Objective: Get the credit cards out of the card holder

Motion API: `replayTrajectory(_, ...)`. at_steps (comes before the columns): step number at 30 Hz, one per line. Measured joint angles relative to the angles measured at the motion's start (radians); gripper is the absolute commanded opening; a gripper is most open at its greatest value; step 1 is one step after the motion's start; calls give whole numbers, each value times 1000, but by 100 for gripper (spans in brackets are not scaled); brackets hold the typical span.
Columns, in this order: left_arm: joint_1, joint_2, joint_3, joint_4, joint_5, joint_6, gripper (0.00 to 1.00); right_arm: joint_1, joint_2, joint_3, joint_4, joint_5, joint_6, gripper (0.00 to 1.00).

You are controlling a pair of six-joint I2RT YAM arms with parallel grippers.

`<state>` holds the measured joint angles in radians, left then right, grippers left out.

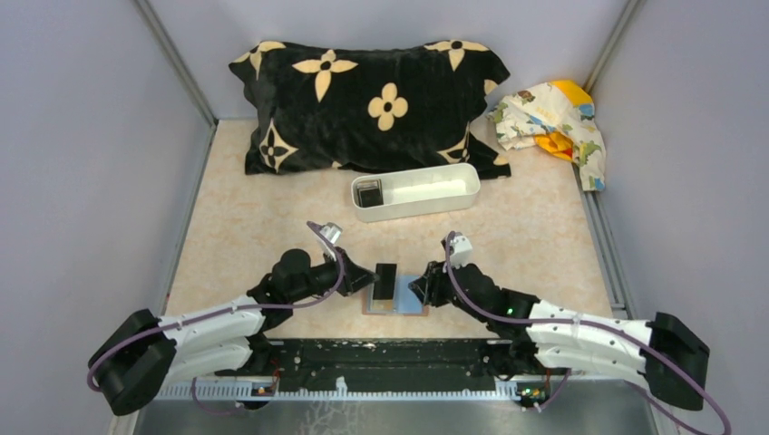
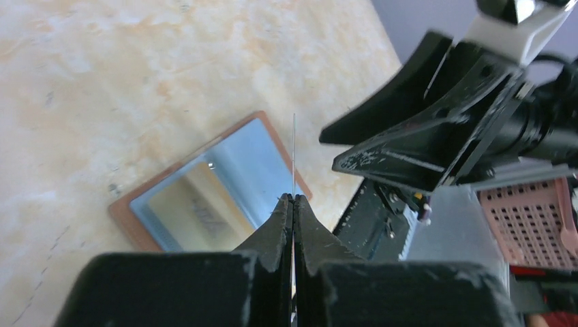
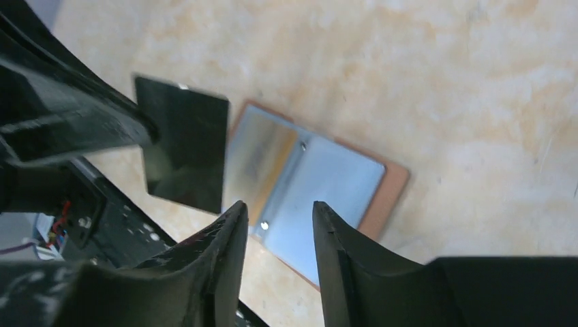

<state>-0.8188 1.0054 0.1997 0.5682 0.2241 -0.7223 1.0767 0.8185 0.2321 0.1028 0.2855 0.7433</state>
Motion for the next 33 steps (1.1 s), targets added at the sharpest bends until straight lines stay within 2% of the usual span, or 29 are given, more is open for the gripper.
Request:
replayTrajectory(5,2,-8,0,57,127,96,0,-26,-67,113,-47,-64,-191,52)
replayTrajectory(13,2,-37,0,107,298,253,0,-44,-74,270,-153,-226,-453,51)
replayTrajectory(19,2,-41,13,123,407,301,0,-51,-74,333,-224,-365,-566,43)
replayTrajectory(27,2,-39,32,166,496,305,0,-52,-79,356,-309,-525,-628,40)
replayTrajectory(33,2,-39,32,167,516,305,0,-52,-77,372,-331,-594,-639,27)
